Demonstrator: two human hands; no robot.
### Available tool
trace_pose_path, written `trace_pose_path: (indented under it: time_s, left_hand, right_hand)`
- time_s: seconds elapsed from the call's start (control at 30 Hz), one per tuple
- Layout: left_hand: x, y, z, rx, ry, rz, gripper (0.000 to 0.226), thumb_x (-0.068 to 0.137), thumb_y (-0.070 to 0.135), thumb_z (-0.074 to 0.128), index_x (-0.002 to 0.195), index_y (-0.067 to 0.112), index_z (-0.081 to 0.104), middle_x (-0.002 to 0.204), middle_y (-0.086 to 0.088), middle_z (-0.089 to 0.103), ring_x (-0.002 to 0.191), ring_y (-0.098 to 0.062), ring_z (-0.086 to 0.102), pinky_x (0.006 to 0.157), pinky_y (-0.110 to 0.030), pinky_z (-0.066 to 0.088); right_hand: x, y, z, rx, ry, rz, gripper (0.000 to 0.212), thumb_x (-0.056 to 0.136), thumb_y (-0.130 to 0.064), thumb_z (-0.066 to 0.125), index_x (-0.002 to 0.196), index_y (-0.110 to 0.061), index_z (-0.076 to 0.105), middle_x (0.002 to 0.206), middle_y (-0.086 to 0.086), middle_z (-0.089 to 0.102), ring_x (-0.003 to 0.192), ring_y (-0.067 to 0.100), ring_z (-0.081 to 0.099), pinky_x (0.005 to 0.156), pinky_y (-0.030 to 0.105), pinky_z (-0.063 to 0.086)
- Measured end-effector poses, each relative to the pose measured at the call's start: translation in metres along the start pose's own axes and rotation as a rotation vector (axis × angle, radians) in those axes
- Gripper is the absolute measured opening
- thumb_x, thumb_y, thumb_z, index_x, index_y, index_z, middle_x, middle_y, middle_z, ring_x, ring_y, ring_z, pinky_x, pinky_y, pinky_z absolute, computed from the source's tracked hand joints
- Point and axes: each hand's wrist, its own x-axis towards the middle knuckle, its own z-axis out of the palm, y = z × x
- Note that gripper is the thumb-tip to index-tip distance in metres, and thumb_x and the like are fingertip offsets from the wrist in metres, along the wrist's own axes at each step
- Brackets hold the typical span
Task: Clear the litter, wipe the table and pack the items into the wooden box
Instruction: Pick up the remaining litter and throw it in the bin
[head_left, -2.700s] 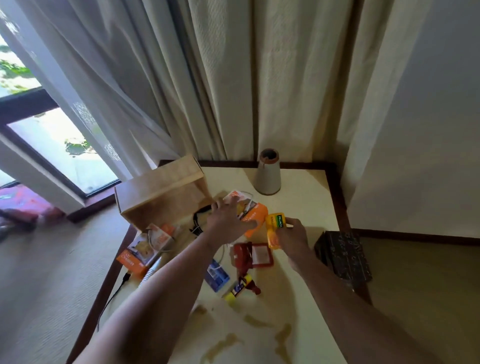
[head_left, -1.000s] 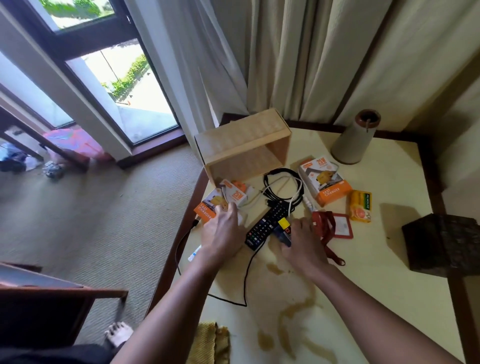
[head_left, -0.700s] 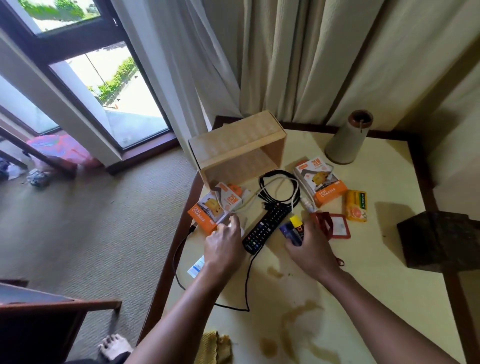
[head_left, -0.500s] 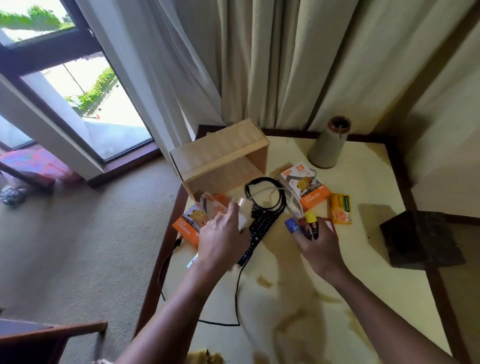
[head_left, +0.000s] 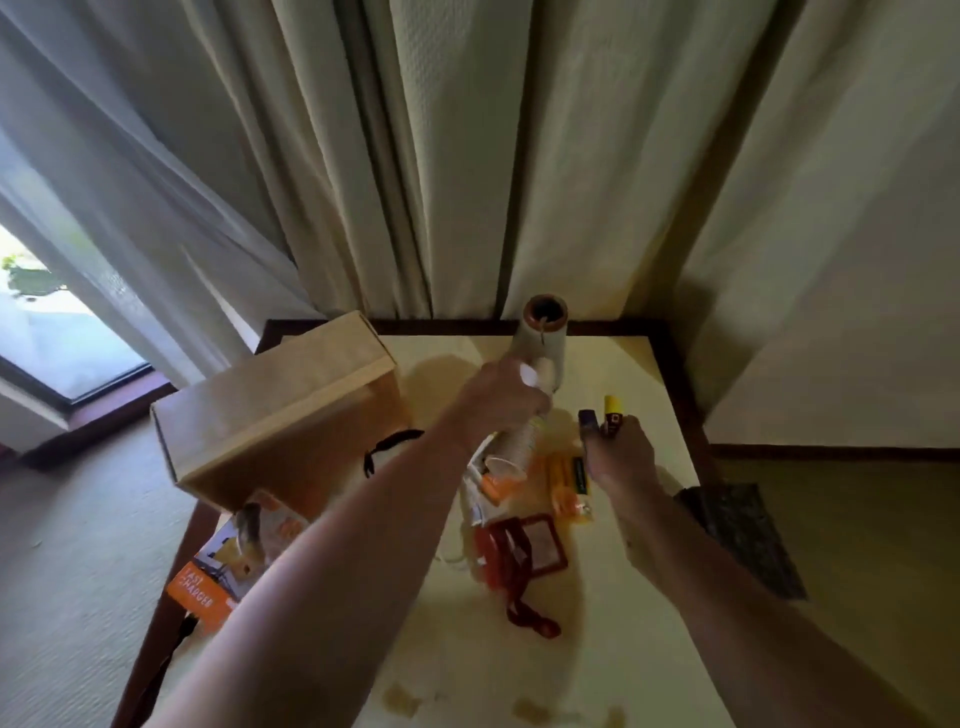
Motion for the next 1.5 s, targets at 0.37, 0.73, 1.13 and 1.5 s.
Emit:
trace_pose_path:
  time_s: [0.37,0.73,1.13,1.5]
  left_hand:
    - [0.055,0.049,0.049,-0.054,-0.189,-0.143,0.019,0.096,0.027,0.054,0.083,0.014,0.056,0.083,-0.001,0.055,0.094,-0.026,0.055,0.067,-0.030,0.043]
    - [-0.005,0.026,0.055,0.084,0.048,-0.045,0.018,0.098,0.014,0.056,0.113,0.005,0.061,0.101,-0.010,0.058,0.092,-0.027,0.057,0.076,-0.034,0.047]
    - [-0.207,-0.116,-0.043,0.379,0.478,-0.178,0.054,0.082,0.025,0.069,0.135,0.025,0.060,0.138,-0.008,0.052,0.128,-0.031,0.045,0.103,-0.042,0.042]
    - [-0.234,-0.219,-0.082,0.717,0.226,-0.307,0.119,0.070,0.084,0.059,0.156,0.043,-0.012,0.154,-0.024,0.025,0.137,-0.043,0.033,0.104,-0.061,0.039]
  right_hand:
    - [0.054,0.018,0.012,-0.375,-0.124,0.027,0.053,0.097,-0.036,0.047,0.139,-0.006,0.037,0.138,0.017,0.041,0.127,0.040,0.042,0.099,0.050,0.039]
    - [0.036,0.028,-0.004,-0.383,-0.151,-0.134,0.033,0.097,-0.025,0.045,0.122,-0.005,0.049,0.124,0.021,0.056,0.116,0.039,0.054,0.095,0.043,0.043]
    - [-0.109,0.013,0.021,-0.407,-0.251,-0.585,0.030,0.093,-0.025,0.051,0.120,-0.014,0.061,0.116,0.013,0.060,0.107,0.035,0.061,0.084,0.047,0.056]
    - [-0.191,0.005,0.119,-1.163,-0.612,-1.092,0.083,0.087,-0.011,0.059,0.156,-0.040,0.022,0.168,0.011,-0.009,0.152,0.041,-0.005,0.122,0.058,0.006]
